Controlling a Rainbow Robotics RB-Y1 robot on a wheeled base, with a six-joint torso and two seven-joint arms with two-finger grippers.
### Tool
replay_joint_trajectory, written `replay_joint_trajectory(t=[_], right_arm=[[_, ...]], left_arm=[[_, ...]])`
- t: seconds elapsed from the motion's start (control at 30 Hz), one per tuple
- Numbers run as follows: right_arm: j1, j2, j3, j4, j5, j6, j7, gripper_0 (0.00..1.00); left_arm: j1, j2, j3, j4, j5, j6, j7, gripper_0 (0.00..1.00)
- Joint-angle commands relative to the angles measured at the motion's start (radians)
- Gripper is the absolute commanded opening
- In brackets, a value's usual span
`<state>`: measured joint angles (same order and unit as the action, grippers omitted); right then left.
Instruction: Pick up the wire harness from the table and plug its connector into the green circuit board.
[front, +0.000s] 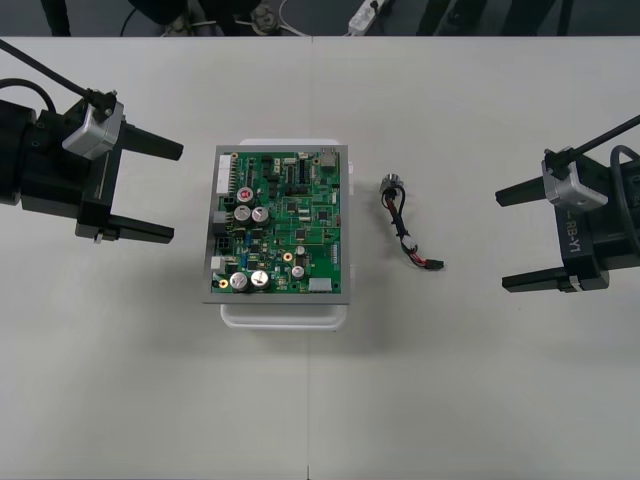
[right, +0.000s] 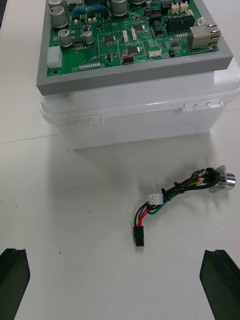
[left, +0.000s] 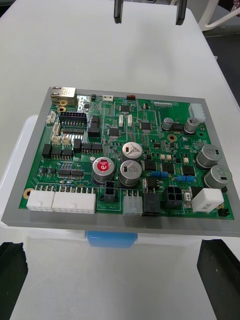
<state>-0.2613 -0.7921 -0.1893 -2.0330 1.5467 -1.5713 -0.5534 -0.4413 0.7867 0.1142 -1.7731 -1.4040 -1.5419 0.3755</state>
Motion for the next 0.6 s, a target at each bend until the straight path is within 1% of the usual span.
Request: replay_joint_trajectory(t=[0.03, 0.6], right_arm=[[0.01, 0.008, -0.033, -0.029, 0.004, 0.001, 0.021, 1.0], [0.01, 0.008, -0.033, -0.029, 0.004, 0.001, 0.021, 1.0]], left_arm=[[-0.04, 0.045, -0.011, -0.028, 0.016, -0.029, -0.043, 1.0], [-0.04, 0.045, -0.011, -0.028, 0.016, -0.029, -0.043, 1.0]])
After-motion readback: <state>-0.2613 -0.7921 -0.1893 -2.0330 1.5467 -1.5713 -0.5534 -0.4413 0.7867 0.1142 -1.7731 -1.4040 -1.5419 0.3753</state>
